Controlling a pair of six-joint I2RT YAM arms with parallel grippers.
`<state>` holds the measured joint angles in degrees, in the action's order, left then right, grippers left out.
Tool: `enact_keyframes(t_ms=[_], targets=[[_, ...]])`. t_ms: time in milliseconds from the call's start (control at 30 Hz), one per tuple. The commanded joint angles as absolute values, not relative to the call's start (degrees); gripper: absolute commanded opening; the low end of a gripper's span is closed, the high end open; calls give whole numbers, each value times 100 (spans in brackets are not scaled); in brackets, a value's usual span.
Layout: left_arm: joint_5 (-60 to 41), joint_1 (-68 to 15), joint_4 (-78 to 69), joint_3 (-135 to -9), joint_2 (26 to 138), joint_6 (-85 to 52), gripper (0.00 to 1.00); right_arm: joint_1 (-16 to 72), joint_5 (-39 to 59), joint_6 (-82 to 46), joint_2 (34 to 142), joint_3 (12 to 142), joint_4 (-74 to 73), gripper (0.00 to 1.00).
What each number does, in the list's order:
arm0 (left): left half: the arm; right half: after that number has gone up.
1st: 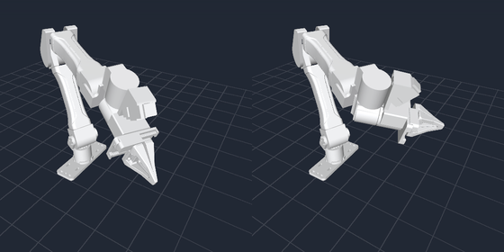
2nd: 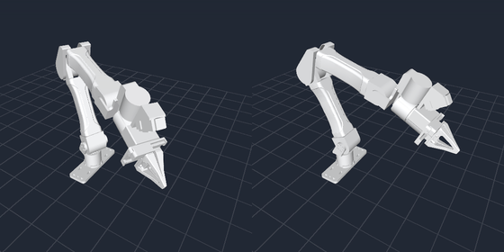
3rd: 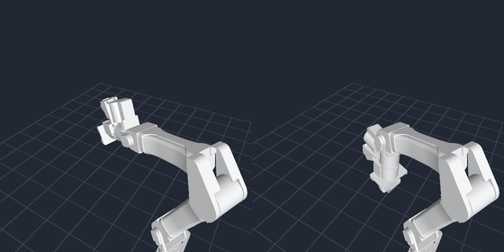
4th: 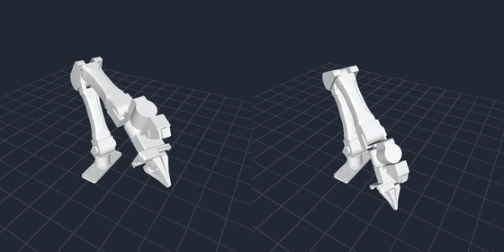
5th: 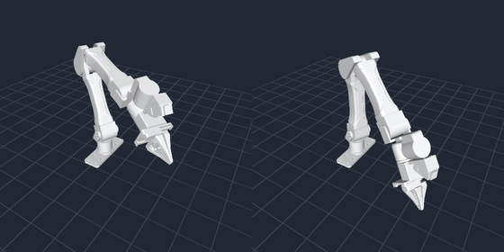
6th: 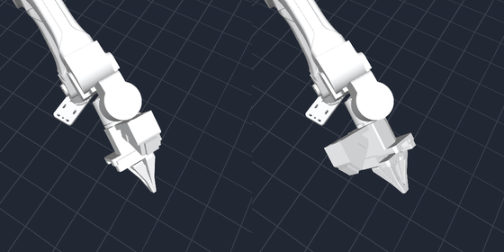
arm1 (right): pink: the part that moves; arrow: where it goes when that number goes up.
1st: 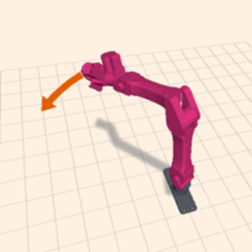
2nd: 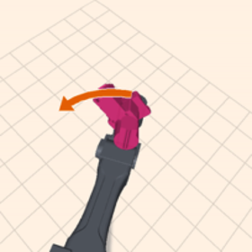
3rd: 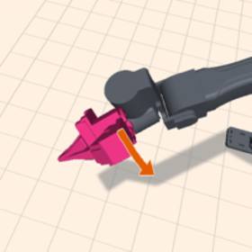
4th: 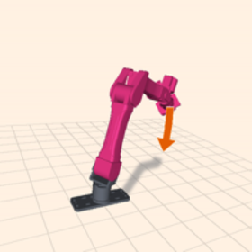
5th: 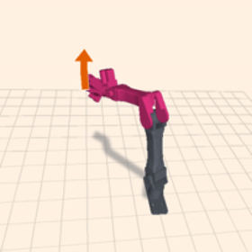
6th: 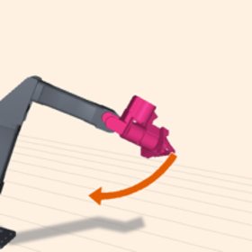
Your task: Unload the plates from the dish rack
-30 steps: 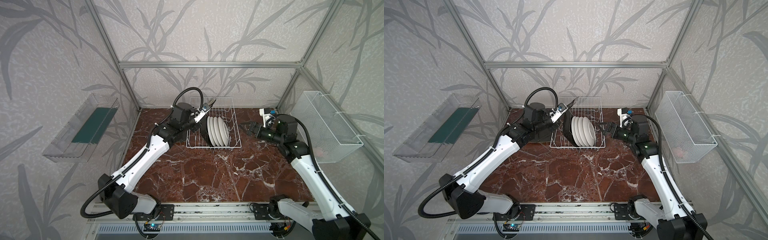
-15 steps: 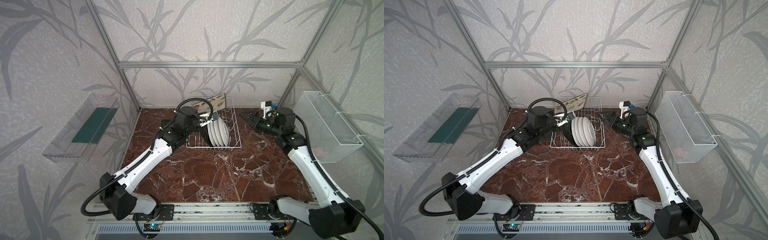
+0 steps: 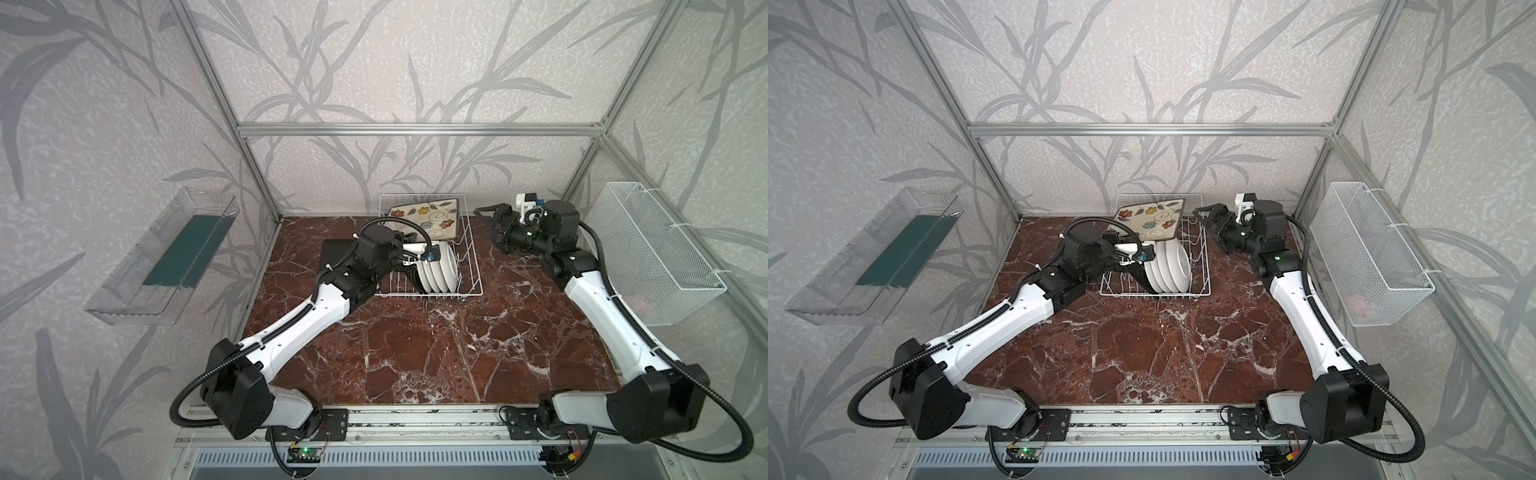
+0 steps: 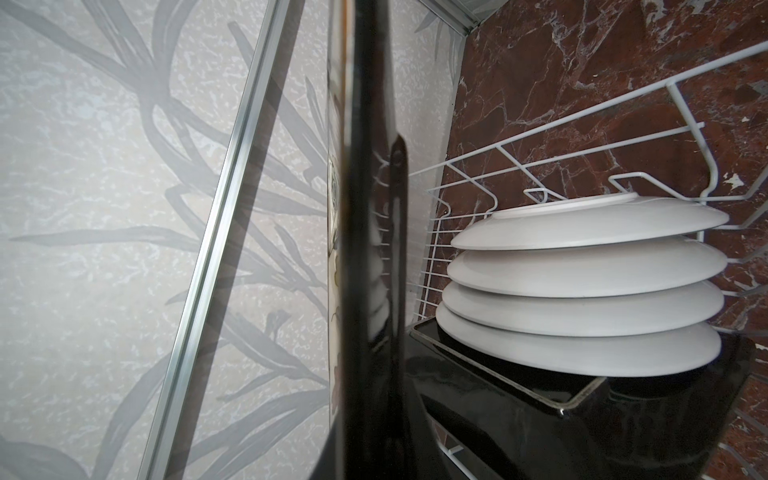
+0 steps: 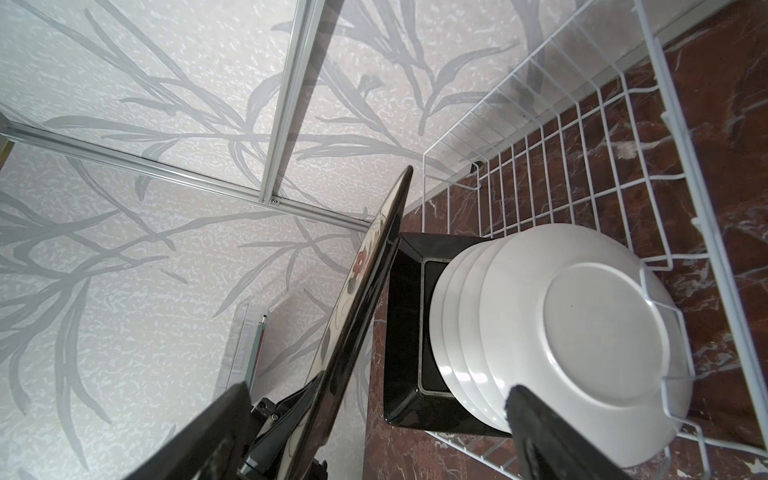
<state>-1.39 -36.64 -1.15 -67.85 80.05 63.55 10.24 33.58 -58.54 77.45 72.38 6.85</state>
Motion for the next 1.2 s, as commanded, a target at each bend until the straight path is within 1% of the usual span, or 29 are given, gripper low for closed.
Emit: enact_keyframes(t_ms=[0,100,233,433,500,733,833,933,1000,1067,1167], targets=[[-329,-3683,-1525,-7053,7832,6723,0,1237,3530,-5908,7870,7576,603,94],[-426,-3691,-1769,-6957,7857,6662,0,1446,3412,-5765,8035,7768,830,93],[-614,-3702,-1723,-6892,7823,6680,0,1560,3401,-6051,8219,7697,648,89],[-505,-3731,-1679,-6855,7848,6706,0,1742,3607,-6147,8464,7731,516,75],[-516,-3738,-1634,-6834,7837,6715,0,1775,3688,-6134,8554,7743,519,72],[-558,-3770,-1625,-6713,7823,6879,0,1828,3854,-6322,8734,7716,227,52],[-513,-3789,-1644,-6671,7823,6927,0,1837,3917,-6341,8745,7717,187,41],[-473,-3805,-1709,-6649,7852,6978,0,1846,3972,-6355,8745,7682,150,35],[-445,-3806,-1716,-6661,7870,6952,0,1845,4011,-6352,8753,7664,134,28],[-423,-3806,-1748,-6656,7900,6961,0,1846,4050,-6375,8762,7632,92,23],[-388,-3821,-1888,-6610,7916,6961,0,1846,4096,-6390,8747,7594,41,17]])
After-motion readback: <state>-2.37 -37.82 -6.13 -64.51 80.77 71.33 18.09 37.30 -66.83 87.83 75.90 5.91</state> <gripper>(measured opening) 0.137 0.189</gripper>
